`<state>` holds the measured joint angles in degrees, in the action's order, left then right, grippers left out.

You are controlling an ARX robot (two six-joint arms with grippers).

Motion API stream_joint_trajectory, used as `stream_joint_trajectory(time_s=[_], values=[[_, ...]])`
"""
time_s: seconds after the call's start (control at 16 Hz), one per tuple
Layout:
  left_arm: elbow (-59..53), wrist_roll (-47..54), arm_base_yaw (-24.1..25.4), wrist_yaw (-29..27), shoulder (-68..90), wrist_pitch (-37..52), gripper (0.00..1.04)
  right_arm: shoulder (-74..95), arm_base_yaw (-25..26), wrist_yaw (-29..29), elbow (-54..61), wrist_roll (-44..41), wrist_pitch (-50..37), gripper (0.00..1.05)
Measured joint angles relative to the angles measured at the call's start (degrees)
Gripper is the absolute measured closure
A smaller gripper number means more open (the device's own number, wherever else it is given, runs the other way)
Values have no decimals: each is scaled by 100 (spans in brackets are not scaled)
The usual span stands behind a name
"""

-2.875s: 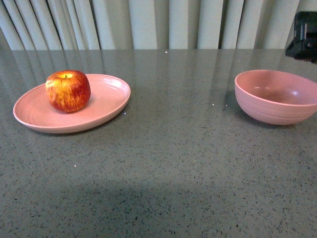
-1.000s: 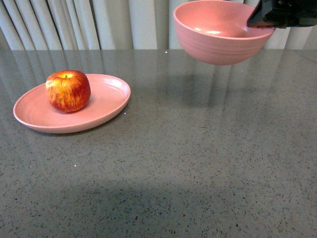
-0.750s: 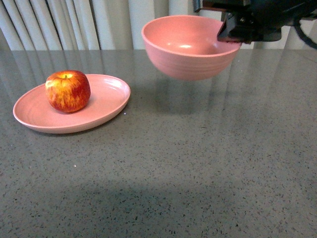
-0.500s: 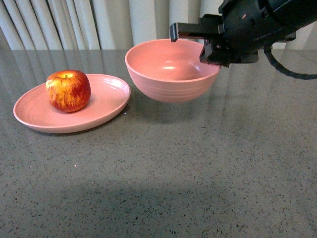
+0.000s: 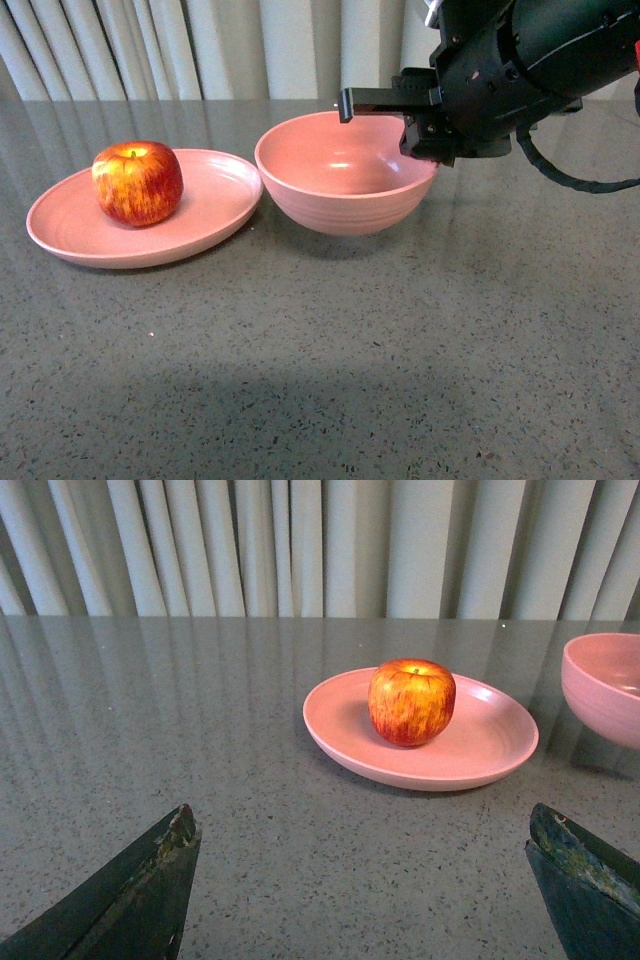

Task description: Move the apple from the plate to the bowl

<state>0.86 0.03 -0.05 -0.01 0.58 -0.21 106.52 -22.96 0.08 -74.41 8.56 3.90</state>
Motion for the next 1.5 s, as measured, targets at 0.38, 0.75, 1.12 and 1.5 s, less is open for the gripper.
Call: stream_joint_trajectory(time_s=[0.38, 0.75, 1.12, 1.5], values=[[-2, 0, 0, 0, 0, 0, 7, 437, -37, 15, -317, 219, 208, 102], [0, 0, 0, 0, 0, 0, 7, 522, -68, 103, -409, 258, 319, 102], [0, 0, 0, 0, 0, 0, 7, 542, -68, 101, -428, 262, 334, 97], [0, 0, 0, 0, 0, 0, 7, 564, -68, 57, -461, 306, 310, 37]])
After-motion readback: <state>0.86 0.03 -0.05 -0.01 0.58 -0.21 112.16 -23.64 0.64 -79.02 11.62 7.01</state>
